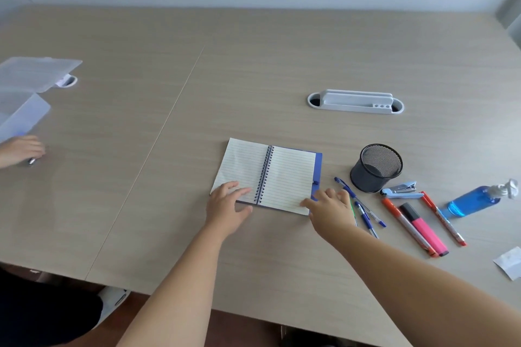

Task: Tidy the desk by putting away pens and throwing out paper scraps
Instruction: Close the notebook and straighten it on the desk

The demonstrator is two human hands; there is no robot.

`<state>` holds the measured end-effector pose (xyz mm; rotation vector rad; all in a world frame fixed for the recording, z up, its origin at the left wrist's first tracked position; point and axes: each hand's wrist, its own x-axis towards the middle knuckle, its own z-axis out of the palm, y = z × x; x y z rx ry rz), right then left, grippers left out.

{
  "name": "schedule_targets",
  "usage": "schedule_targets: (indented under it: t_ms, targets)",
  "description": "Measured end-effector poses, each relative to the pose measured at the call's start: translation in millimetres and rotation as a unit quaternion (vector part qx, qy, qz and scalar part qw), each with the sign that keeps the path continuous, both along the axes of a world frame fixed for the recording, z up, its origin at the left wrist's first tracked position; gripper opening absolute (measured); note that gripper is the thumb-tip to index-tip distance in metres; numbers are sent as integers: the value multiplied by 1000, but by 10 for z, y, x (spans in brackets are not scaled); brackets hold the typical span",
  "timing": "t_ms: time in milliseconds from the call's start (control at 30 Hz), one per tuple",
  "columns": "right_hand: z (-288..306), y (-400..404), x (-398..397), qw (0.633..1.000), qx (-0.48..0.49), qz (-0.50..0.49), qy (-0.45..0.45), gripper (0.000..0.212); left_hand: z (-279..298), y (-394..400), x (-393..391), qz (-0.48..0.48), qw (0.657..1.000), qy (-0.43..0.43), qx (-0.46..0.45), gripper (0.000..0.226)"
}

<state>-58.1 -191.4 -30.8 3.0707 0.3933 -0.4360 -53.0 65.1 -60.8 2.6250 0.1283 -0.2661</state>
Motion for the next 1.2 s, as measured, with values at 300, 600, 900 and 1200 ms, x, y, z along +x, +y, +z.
schedule_targets:
  t_ms: [300,600,900,1200]
  targets:
    - [-11,70,-6,999,-3,-41,25,39,-102,-156,152,60,997,-48,-29,39]
    - [-34,33,429,994,1,-101,51,50,-101,-419,617,107,993,-37,-40,37]
    - [-38,-56,949,982,12,-179,65,45,-53,-698,1202,134,988,-15,-80,38]
    - [-58,-139,1279,978,10,-204,46,43,-73,-848,1469,141,986,-30,-85,38]
